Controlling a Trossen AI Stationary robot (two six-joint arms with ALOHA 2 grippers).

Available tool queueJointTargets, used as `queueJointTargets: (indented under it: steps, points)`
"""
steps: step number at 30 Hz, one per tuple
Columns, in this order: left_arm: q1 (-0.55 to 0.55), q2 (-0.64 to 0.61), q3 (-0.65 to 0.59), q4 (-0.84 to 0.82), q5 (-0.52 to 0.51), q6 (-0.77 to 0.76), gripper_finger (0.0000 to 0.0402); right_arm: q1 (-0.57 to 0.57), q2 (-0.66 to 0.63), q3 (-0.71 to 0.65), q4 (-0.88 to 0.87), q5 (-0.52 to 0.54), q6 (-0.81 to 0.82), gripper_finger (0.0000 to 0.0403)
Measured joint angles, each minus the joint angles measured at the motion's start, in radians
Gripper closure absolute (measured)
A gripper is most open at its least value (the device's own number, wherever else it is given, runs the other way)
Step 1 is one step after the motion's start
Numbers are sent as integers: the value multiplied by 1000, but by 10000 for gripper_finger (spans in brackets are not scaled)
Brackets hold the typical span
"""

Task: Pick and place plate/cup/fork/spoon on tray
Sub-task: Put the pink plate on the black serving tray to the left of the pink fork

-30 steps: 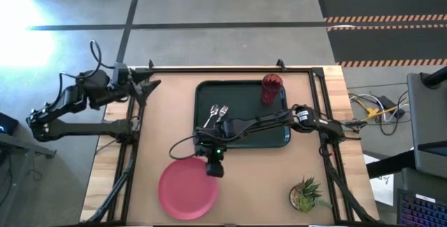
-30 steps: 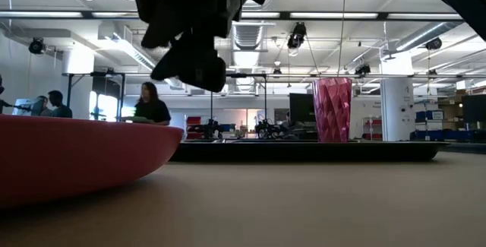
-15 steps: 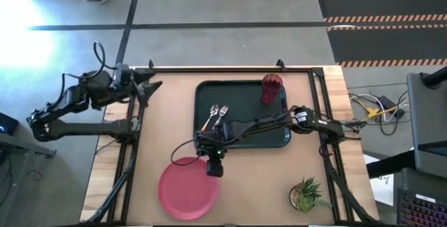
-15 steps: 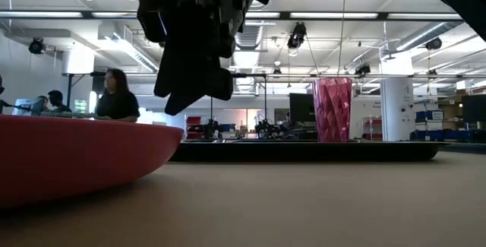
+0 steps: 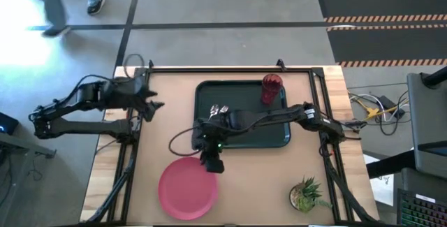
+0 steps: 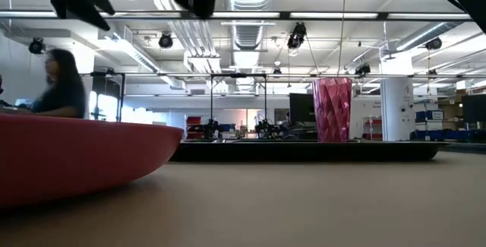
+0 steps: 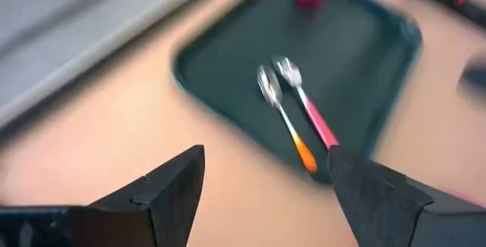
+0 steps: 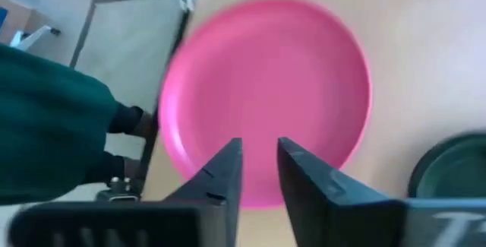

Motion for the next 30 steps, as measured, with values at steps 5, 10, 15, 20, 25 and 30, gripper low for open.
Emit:
queueJointTargets:
  steps: [5,10,15,20,25,30]
  points:
    - [-29,52,-98,6,111,2,153,1,-86,98,-7,29,-82,389]
    - [-98,115,-214,78,126,-23,218,2,-231,90,-10,180,-94,390]
    - [-207,175,-268,230,171,-25,311,20,-362,89,-12,311,-127,390]
    - [-300,236,-260,306,172,-63,393,41,-438,89,-14,347,-166,390]
    - [-379,302,-263,411,173,-117,400,44,-472,89,-22,352,-188,390]
    - [-471,418,-261,489,173,-174,401,44,-476,89,-57,369,-217,390]
